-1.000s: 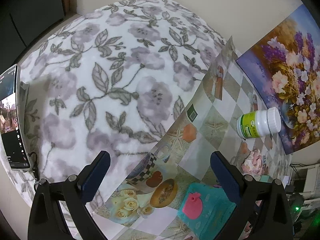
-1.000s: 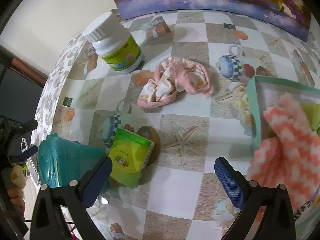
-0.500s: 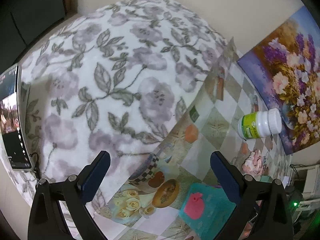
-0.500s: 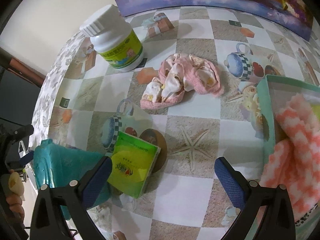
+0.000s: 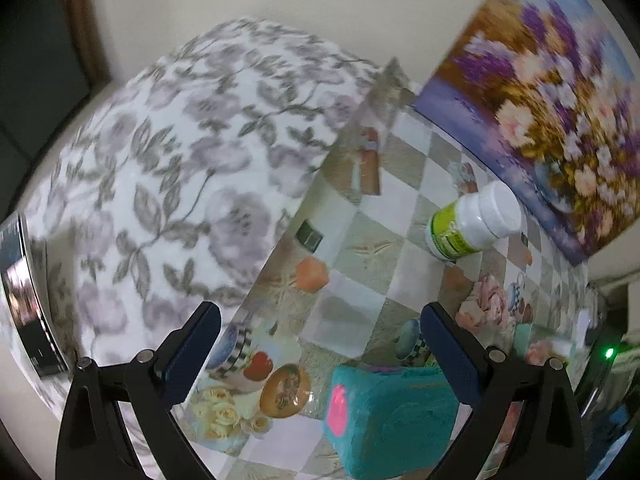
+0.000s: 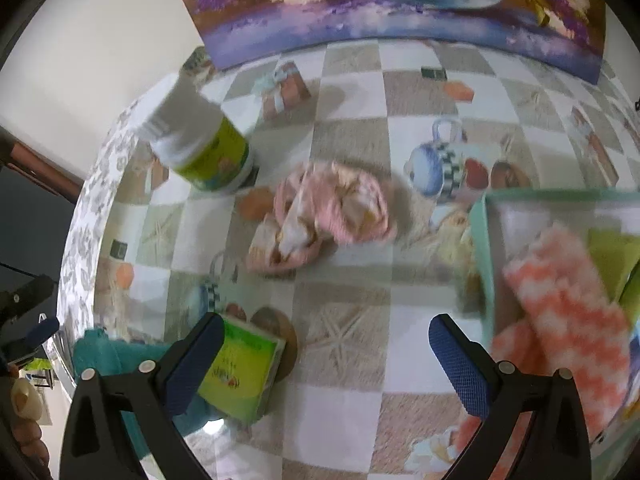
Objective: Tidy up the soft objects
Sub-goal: 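Move both tools back over the pink cloth and green tissue pack beside the tray, then grasp the pink crumpled cloth with the right tool and lift it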
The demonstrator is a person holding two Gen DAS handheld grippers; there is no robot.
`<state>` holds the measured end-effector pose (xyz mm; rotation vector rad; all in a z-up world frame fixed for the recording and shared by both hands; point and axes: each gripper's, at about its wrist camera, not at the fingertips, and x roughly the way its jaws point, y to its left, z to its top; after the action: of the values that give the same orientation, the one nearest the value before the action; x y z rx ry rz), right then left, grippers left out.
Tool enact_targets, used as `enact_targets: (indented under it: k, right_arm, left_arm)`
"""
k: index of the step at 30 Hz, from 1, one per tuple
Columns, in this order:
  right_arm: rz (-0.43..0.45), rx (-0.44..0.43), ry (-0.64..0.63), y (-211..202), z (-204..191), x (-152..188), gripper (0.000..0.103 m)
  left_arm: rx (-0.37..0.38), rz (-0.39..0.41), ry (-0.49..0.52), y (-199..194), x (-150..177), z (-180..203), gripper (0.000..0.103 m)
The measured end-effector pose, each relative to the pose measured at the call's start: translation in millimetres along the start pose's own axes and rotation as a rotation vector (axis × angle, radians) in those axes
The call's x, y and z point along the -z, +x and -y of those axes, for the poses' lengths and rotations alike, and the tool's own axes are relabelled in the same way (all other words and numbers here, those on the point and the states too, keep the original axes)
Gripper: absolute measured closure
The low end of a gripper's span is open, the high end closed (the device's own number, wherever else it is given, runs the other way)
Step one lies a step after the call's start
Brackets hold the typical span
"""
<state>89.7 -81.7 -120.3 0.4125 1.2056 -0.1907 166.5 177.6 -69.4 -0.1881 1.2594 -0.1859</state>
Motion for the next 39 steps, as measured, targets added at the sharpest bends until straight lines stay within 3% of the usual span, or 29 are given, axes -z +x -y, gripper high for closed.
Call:
enact_targets:
  k: [4,9,18,22,26,29,34,39]
  right_arm:
    - [0.015,-0.015,0.007,0,10,-16,0.001]
    - [0.038,-0.021,-0.025,6,10,-34,0.004]
    - [0.028,0.017,-0.154,36,-9,-47,0.007]
    - [0.014,0.059,-0.228,49,-20,-48,0.013]
    - [0.020,0.036,-0.225,50,-17,-49,0.017]
    - [0.032,0.018,-0.214,43,-11,-46,0.024]
    - [0.039,-0.003,-0.235,41,-10,-41,0.046]
    - [0.045,-0.040,-0.230,34,3,-34,0.059]
  left_arm:
    - [-0.001,-0.003,0.041,-1,-9,13,0.003]
    - [0.085,-0.031,0.083,0,-17,34,0.003]
    - [0.054,-0.107,0.117,18,-20,50,0.003]
    - [0.023,-0.137,0.166,24,-18,59,0.003]
    - [0.006,-0.186,0.235,30,-13,74,0.003]
    - [0.002,-0.221,0.270,33,-10,84,0.003]
    - [-0.002,-0.271,0.302,38,-5,100,0.003]
    - [-0.026,-0.305,0.323,43,2,112,0.003]
